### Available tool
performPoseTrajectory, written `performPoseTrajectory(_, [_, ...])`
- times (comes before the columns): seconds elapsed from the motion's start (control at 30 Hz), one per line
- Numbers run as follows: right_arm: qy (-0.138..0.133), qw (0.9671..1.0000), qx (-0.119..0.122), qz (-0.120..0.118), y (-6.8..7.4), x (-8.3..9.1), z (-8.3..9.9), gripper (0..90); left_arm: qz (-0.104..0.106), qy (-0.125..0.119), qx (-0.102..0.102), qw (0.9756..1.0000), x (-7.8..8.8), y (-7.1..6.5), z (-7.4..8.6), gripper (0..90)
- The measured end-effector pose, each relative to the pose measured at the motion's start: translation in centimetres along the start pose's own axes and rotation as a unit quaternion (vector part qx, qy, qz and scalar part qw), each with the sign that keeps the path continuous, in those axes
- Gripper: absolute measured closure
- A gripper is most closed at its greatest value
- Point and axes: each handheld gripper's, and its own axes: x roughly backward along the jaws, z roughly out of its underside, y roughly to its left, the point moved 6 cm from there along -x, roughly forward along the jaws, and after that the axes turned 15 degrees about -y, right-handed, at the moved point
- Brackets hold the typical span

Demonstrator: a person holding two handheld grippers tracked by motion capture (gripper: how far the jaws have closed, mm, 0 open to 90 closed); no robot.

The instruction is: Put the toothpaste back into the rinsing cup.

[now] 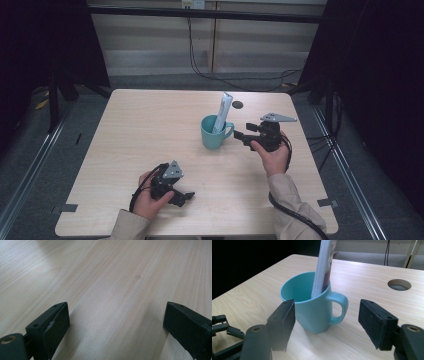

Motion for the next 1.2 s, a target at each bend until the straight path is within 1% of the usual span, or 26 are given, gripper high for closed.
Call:
performPoseTrajectory(0.1, [0.008,1.0000,0.004,0.000,0.1,0.2,0.2,27.8,0.000,0.001,-0.001,1.0000,0.0,0.0,0.0,6.5])
performPoseTrajectory(0.23, [0.010,0.9999,0.002,-0.007,0.3,0.2,0.5,26.6,0.000,0.000,0.000,1.0000,0.0,0.0,0.0,6.5])
performPoseTrajectory(0.33, [0.011,0.9999,0.002,-0.008,0.4,0.3,0.6,26.2,0.000,0.000,0.000,1.0000,0.0,0.0,0.0,6.6])
performPoseTrajectory(0.4, [0.017,0.9998,0.005,-0.010,0.4,0.3,0.8,25.4,0.000,0.000,-0.001,1.0000,0.0,0.0,0.0,6.5])
performPoseTrajectory(0.5, [0.025,0.9995,0.012,-0.011,0.3,0.5,1.2,24.8,0.000,0.000,0.000,1.0000,0.0,0.0,0.0,6.6])
performPoseTrajectory(0.6, [0.024,0.9996,0.008,-0.010,0.1,0.8,1.4,24.7,0.000,0.000,0.000,1.0000,0.0,0.0,0.0,6.5])
performPoseTrajectory(0.67, [0.029,0.9995,0.007,-0.009,0.1,1.0,1.7,24.7,0.000,0.000,0.000,1.0000,0.0,0.0,0.0,6.5])
performPoseTrajectory(0.8, [0.034,0.9993,0.010,-0.010,0.0,1.3,2.1,24.6,0.000,0.000,0.000,1.0000,0.0,0.0,0.0,6.5])
performPoseTrajectory(0.93, [0.046,0.9988,0.015,-0.012,-0.1,1.6,2.6,24.3,0.000,0.000,0.000,1.0000,0.0,0.0,0.0,6.5])
performPoseTrajectory(1.07, [0.044,0.9989,0.012,-0.012,-0.3,1.9,2.8,23.9,0.000,0.000,-0.001,1.0000,0.0,0.0,0.0,6.5])
performPoseTrajectory(1.2, [0.050,0.9985,0.016,-0.013,-0.4,2.2,3.2,23.1,0.000,0.000,0.000,1.0000,0.0,0.0,0.0,6.5])
